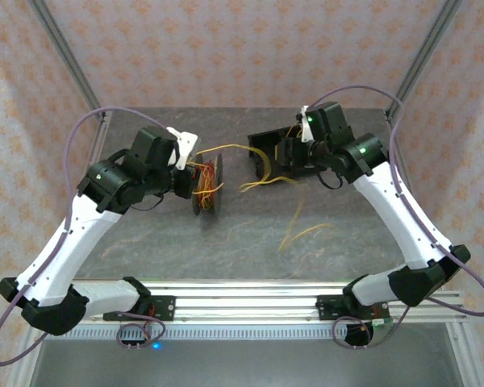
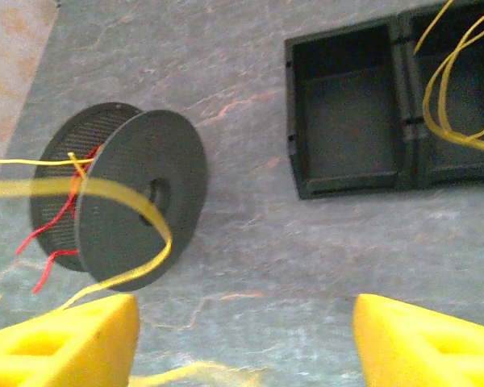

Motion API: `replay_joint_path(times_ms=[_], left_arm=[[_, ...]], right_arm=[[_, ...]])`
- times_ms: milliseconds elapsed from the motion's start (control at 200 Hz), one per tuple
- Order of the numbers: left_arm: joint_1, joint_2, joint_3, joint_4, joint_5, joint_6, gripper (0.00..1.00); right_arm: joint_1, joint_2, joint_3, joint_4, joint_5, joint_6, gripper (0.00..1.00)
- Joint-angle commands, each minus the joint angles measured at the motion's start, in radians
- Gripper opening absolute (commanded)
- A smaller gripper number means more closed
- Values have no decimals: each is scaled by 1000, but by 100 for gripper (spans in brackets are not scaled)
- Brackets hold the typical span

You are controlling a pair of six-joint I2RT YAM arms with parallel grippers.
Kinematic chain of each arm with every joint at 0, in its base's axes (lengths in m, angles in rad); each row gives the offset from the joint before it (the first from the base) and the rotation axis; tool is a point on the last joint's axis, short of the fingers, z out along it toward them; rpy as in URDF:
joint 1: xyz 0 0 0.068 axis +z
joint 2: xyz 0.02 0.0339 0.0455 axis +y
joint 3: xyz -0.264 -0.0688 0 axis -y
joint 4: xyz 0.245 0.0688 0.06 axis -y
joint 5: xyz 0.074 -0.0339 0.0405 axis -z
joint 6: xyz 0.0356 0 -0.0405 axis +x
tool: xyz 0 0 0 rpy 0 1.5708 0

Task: Wrap the cables

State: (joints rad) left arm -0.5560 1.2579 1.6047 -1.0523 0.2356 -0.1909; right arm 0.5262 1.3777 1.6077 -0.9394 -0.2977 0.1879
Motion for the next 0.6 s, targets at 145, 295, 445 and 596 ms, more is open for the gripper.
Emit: replay_joint_path(times_ms=[145, 295, 445, 596], left_arm=[[0, 118, 57, 140, 129, -103, 0], [-20, 143, 95, 91, 132, -91, 0], [-22, 140, 117, 34, 131, -69, 0], [-25, 144, 138, 2, 158, -40, 0]], right_arm=[[-6, -187, -142, 254, -198, 53, 81], [-5, -267, -266, 441, -217, -77, 76], [-5, -305, -401, 657, -213, -328, 69], [-3, -243, -406, 734, -194, -519, 69]])
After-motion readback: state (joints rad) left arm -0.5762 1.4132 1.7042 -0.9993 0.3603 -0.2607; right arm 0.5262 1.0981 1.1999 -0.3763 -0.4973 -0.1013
